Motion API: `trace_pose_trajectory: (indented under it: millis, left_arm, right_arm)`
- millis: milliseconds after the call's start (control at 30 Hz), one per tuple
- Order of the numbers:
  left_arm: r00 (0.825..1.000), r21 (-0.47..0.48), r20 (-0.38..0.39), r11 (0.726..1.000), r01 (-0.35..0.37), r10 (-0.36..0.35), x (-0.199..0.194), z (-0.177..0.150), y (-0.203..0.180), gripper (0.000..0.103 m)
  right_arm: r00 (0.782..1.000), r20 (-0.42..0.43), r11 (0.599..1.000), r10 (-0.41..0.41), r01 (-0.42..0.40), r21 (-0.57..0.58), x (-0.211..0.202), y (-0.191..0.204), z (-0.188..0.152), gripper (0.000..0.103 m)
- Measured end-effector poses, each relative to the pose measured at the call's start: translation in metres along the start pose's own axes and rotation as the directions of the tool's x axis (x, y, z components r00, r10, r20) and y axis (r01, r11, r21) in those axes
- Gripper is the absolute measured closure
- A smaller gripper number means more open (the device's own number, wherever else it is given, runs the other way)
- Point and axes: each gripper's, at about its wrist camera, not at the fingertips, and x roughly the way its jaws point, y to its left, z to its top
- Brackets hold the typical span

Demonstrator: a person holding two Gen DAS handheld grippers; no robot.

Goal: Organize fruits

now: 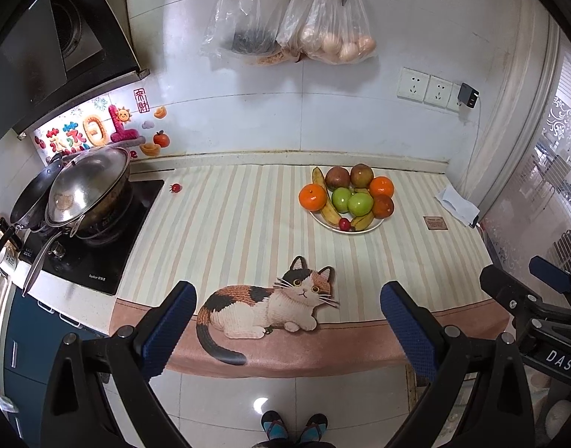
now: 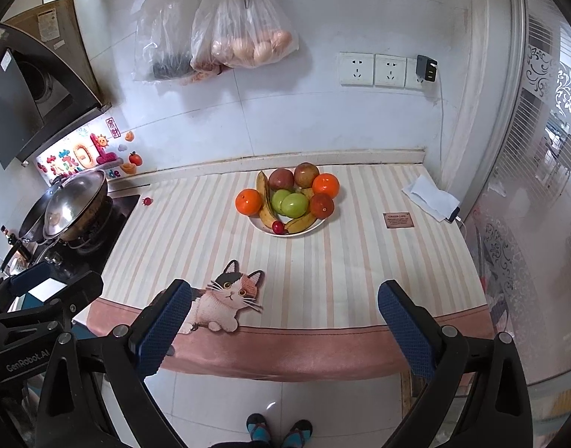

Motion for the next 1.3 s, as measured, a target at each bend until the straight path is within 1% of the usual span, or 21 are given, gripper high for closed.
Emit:
trace_pose_trajectory:
  millis: [400,1300]
  left_arm:
    - [1.0,0.001,-0.002,1.0,0.002,-0.002,0.003,0.0012,0.0008,0.002]
    - [1.0,0.007,0.0,1.0,0.0,0.0,0.0041,0.0069,0.0003,0.002]
  right_arm:
    - [1.0,-0.005,1.0,0.003,-0.003,0.003,0.0054,-0.0012,-0.001,0.001]
    - [1.0,0.004,1.0,0.007,-0.007,0.007,0.0029,0.0016,0.0014,0.001]
